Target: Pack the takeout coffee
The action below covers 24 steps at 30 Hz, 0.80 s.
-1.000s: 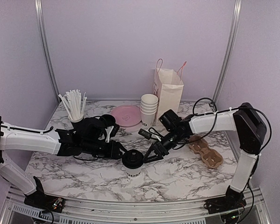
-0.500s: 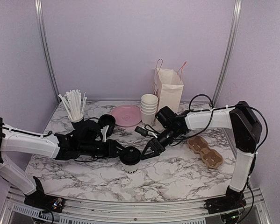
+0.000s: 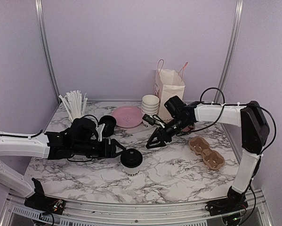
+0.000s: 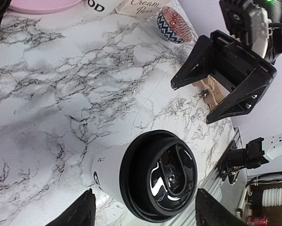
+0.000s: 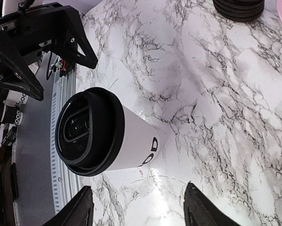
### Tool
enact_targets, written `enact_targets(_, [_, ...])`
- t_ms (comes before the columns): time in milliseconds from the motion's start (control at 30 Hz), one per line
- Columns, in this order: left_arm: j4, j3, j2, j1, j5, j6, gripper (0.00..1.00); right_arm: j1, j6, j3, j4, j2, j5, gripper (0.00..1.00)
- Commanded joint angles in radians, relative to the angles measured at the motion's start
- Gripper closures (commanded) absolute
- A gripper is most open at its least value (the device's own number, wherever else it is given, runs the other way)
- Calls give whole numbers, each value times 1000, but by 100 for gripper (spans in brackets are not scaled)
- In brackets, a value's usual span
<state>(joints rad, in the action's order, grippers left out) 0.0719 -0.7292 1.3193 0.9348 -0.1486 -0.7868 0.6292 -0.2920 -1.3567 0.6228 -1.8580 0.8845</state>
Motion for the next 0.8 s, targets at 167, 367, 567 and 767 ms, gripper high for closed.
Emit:
enact_targets(167, [-127,-125,12,-8,92,172,21,132,1,77,-53,119,-110,2])
enact_targets(367, [-93,-162,88,-20,1,202,24,171,24,49,-65,86,-226,1])
enact_targets(567, [-51,-125,121,-21,-31,170,32,191,19,10,-50,49,-301,1])
enact_targets(767, [-21,-91,148,-20,-49,142,40,205,16,-36,-28,15,-278,1])
